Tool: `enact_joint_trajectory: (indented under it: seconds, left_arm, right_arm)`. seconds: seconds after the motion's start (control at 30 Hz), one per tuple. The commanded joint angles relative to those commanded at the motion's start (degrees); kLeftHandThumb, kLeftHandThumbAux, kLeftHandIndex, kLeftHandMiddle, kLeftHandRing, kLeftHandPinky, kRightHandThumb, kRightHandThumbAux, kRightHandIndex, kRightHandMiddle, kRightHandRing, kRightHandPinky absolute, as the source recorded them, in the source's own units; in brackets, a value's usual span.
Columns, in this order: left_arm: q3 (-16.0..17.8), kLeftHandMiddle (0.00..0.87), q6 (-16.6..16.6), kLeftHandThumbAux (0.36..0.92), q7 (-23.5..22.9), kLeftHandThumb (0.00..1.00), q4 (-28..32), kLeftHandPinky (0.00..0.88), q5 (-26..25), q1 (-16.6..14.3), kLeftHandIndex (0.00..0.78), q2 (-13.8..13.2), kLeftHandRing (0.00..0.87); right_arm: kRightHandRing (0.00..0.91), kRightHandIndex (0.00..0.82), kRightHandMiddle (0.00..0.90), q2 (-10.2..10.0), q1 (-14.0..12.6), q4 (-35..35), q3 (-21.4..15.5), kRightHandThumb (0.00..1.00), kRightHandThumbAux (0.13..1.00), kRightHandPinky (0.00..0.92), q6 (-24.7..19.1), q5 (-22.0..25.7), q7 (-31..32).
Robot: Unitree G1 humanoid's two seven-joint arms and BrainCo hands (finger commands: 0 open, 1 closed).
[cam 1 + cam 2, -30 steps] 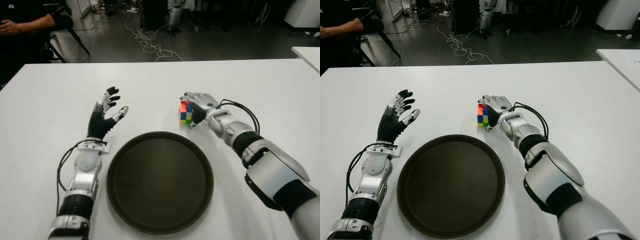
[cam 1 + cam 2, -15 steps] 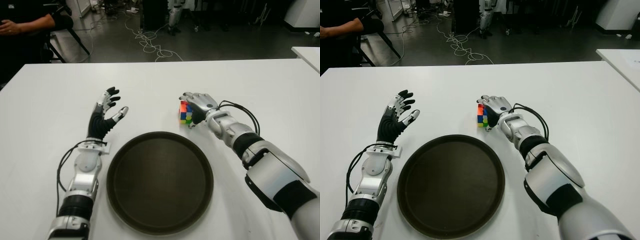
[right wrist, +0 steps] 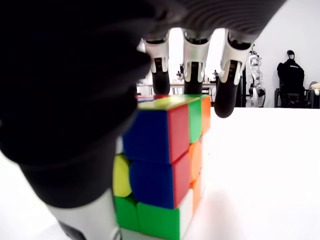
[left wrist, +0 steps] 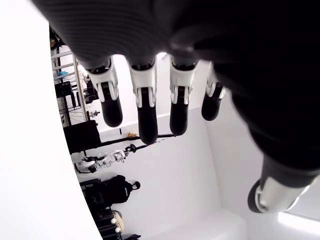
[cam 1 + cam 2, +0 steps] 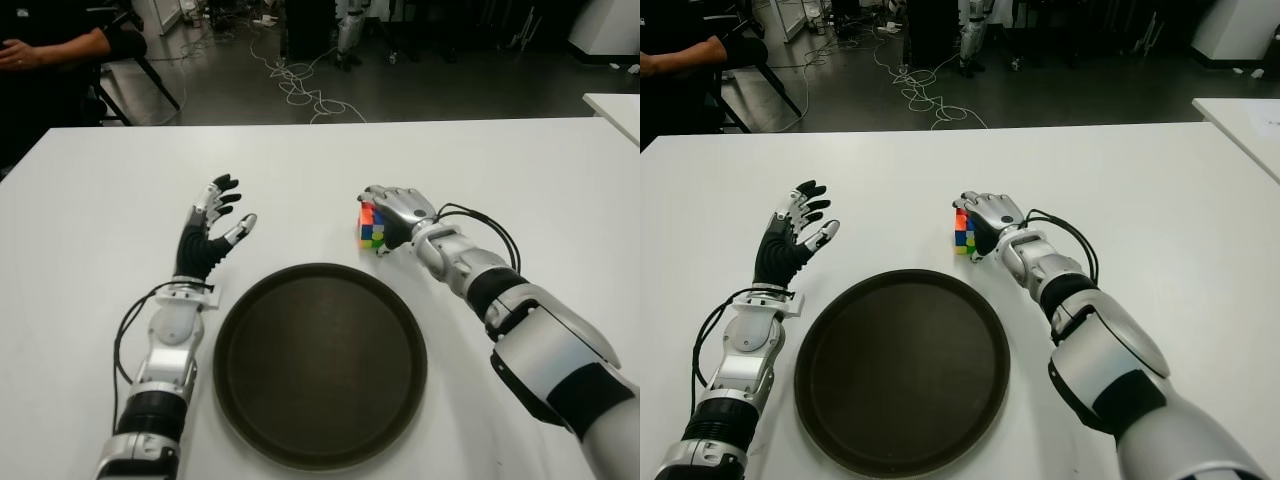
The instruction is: Pick up the Rubik's Cube and put it in the plate
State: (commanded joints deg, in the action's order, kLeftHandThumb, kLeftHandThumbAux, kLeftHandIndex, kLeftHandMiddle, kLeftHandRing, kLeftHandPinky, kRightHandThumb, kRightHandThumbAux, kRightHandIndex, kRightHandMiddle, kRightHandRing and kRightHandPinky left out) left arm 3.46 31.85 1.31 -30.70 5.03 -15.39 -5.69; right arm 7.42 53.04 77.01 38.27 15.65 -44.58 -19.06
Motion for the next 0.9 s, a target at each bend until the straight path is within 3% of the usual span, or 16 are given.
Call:
enact_joint_trajectory:
  seconds: [0.3, 0.67, 0.73, 0.77, 0.87, 0.9]
  left_arm:
    - [-0.19, 0.175, -0.26, 0.597, -0.07, 0.062, 0.50, 0.162, 0.00, 0.21, 0.121, 0.03, 0.179]
    - [-0.32, 0.159, -0.62, 0.606, -0.07, 0.057, 0.89, 0.149, -0.03, 0.36, 0.113, 0.12, 0.166]
    - [-0.35, 0.158, -0.72, 0.601, 0.07, 0.046, 1.09, 0.144, 0.11, 0.43, 0.111, 0.14, 0.162]
    - [-0.35, 0.158, -0.78, 0.600, 0.11, 0.043, 1.17, 0.145, 0.15, 0.46, 0.111, 0.15, 0.162]
    - [-0.38, 0.162, -1.04, 0.602, 0.13, 0.042, 1.47, 0.148, 0.23, 0.52, 0.114, 0.14, 0.162]
    - [-0.39, 0.163, -1.11, 0.603, 0.13, 0.042, 1.55, 0.150, 0.25, 0.54, 0.115, 0.14, 0.164]
  right_arm:
    - [0.251, 0.184, 0.221, 0.13, -0.15, -0.07, -0.63, 0.004, 0.897, 0.298, 0.52, -0.08, -1.10]
    - [0.324, 0.223, 0.296, 0.50, -0.07, -0.21, -1.78, 0.136, 0.886, 0.386, 1.45, 0.51, -2.22]
    - [0.383, 0.280, 0.349, 0.55, -0.04, -0.27, -2.14, 0.161, 0.875, 0.436, 1.64, 0.72, -2.60]
    - [0.408, 0.327, 0.373, 0.55, -0.04, -0.30, -2.30, 0.346, 0.826, 0.453, 1.73, 0.78, -2.77]
    - [0.463, 0.385, 0.428, 0.60, -0.11, -0.37, -2.72, 0.569, 0.767, 0.489, 2.14, 0.87, -3.64]
    - [0.474, 0.391, 0.439, 0.61, -0.13, -0.38, -2.84, 0.591, 0.761, 0.494, 2.23, 0.85, -3.87]
